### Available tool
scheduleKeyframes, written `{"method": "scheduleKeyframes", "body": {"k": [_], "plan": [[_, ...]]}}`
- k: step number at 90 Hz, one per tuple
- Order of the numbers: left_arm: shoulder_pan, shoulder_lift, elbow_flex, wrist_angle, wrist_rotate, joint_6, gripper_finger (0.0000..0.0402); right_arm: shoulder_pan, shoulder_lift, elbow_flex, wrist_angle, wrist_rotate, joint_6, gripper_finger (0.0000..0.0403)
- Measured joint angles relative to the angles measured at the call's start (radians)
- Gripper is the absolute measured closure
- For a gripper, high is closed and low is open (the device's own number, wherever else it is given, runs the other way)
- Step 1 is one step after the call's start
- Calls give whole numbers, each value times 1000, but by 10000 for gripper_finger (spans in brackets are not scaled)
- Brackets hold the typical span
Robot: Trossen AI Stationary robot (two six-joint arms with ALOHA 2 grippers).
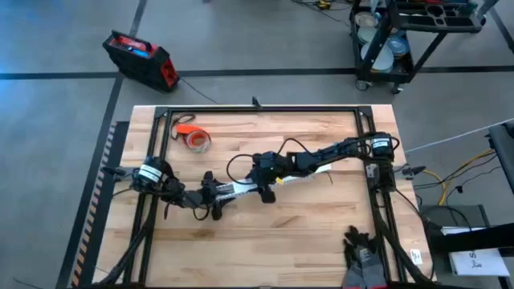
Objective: Ziptie cables
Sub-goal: Close the white cable duct
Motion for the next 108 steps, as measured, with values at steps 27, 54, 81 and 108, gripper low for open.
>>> {"method": "scheduleKeyframes", "body": {"k": [27, 54, 81, 108], "plan": [[0, 0, 0, 0, -1, 0, 169, 0, 0, -4, 0, 0, 10, 113], [1, 0, 0, -1, -2, 0, 175, 0, 32, -9, 28, -2, 14, 162], [1, 0, 0, -6, -6, -7, 176, 0, 34, 15, 14, -1, 17, 157], [1, 0, 0, -6, -5, -6, 169, 15, 71, 50, 31, -12, 29, 178]]}}
